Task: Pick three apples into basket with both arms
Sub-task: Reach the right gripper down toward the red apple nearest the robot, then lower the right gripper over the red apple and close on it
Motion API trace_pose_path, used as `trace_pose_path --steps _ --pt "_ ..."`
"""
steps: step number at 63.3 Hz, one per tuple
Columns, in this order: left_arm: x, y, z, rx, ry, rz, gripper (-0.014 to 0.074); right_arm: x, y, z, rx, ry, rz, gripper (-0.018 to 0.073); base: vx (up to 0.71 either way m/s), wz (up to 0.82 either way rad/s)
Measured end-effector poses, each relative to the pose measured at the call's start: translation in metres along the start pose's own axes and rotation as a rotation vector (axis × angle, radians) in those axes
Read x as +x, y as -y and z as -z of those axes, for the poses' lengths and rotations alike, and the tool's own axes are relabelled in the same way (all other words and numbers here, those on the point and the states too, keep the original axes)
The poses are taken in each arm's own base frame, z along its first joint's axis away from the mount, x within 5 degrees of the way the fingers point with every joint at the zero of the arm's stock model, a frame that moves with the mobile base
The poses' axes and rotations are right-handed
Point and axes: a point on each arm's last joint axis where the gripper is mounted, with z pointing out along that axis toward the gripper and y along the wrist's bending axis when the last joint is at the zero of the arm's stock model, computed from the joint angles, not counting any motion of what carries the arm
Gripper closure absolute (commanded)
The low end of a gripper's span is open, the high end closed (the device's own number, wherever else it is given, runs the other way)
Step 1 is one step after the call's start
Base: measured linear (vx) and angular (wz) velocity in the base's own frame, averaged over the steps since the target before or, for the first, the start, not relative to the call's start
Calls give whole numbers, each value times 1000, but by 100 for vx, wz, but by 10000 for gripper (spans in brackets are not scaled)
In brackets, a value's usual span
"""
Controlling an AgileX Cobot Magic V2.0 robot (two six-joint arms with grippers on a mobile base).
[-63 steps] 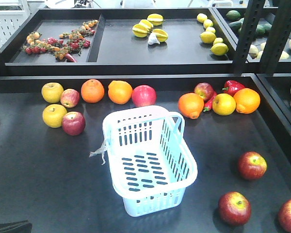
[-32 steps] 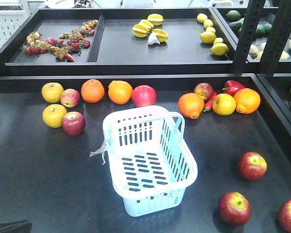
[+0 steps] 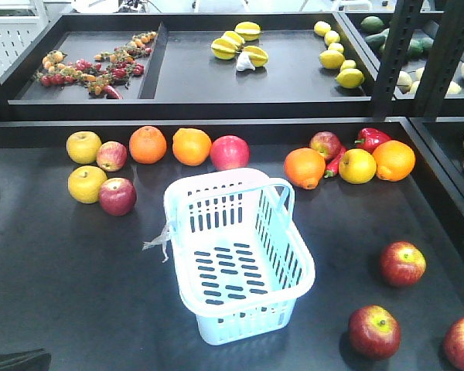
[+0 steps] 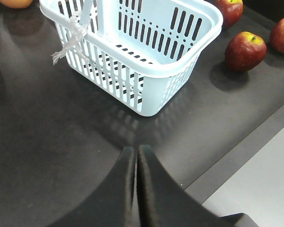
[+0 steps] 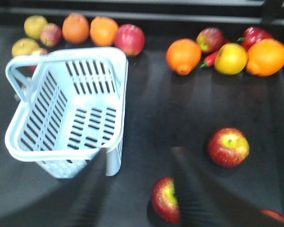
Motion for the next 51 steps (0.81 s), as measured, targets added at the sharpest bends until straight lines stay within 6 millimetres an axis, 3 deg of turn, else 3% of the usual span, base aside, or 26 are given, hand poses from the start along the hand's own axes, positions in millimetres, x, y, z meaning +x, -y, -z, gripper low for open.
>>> trace_pose_path --steps 4,11,32,51 --pt "0 0 0 0 0 0 604 -2 3 -8 0 -15 -1 -110 0 0" --pt "0 0 0 0 0 0 604 -7 6 -17 5 -13 -9 -170 0 0" --pt "0 0 0 0 0 0 603 -8 15 -57 -44 -254 -18 -127 0 0" --pt "0 0 0 0 0 0 603 -25 31 -119 -113 -513 -37 -115 0 0"
